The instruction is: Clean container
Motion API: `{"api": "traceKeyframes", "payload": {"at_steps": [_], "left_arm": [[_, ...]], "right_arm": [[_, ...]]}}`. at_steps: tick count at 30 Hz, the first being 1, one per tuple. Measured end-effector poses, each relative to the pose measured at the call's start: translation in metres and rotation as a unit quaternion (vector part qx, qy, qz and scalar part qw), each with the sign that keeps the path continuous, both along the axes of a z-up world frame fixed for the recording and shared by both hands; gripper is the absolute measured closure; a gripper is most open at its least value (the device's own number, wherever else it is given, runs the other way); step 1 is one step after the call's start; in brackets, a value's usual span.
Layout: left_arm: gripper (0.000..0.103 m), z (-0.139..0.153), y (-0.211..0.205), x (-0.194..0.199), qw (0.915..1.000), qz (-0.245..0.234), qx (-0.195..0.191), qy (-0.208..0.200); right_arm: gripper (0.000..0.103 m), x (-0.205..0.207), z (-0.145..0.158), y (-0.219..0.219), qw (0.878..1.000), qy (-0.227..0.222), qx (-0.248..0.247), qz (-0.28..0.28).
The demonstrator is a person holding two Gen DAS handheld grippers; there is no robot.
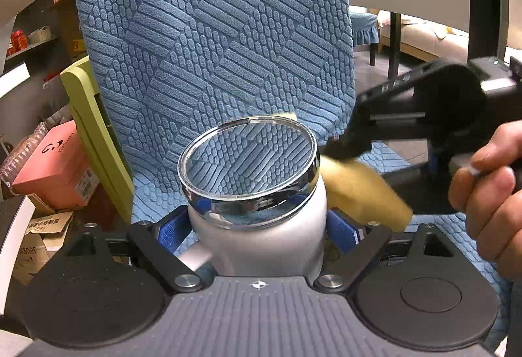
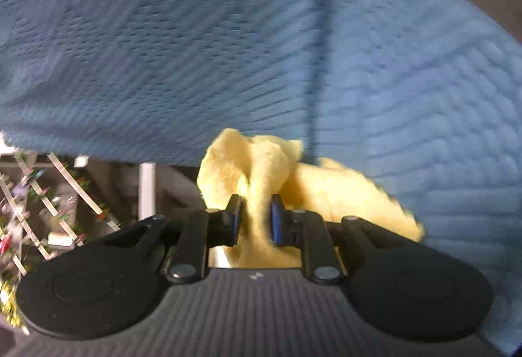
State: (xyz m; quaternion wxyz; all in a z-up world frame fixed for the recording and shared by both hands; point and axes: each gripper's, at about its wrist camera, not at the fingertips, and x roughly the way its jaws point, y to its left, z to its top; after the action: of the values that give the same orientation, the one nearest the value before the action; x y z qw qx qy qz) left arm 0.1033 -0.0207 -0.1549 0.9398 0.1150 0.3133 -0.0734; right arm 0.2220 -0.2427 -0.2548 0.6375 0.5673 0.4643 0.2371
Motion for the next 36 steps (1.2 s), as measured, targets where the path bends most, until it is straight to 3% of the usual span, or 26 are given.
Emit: {"api": "traceKeyframes", "payload": {"at_steps": [5,12,17,23,29,31,34,36], "left_arm": [[0.012,0.001,-0.002,0.002,1.0,0.004,-0.001,0.0],[0.012,0.001,0.0,0.004,1.0,-0.001,-0.004,0.003],[0.012,0.0,0.0,0.004,1.0,-0.006,-0.004,0.003],[0.012,-0.001,0.001,0.004,0.9999,-0.009,-0.003,0.004],[0.012,-0.003,0.002,0.004,0.9999,-0.017,-0.002,0.004],[0.012,-0.003,0.003,0.003,0.9998,-0.021,0.0,0.003],[0.012,-0.004,0.005,0.002,0.9996,-0.027,0.0,0.004],[0.012,-0.004,0.007,0.002,0.9995,-0.031,0.0,0.004]], "right_arm": [[0.084,-0.008,0.023,0.0,0.999,-0.05,0.02,-0.004],[0.084,-0.018,0.005,-0.011,0.999,0.01,-0.033,-0.022],[0.084,-0.027,0.033,-0.005,0.998,-0.052,-0.018,-0.025],[0.084,-0.031,0.017,-0.007,0.999,-0.013,-0.043,-0.029],[0.084,-0.037,0.039,-0.002,0.997,-0.067,-0.039,-0.029],[0.084,-0.038,0.032,-0.002,0.996,-0.05,-0.065,-0.025],[0.084,-0.038,0.021,-0.005,0.998,-0.023,-0.057,-0.03],[0.084,-0.039,0.031,-0.004,0.997,-0.045,-0.054,-0.031]]}}
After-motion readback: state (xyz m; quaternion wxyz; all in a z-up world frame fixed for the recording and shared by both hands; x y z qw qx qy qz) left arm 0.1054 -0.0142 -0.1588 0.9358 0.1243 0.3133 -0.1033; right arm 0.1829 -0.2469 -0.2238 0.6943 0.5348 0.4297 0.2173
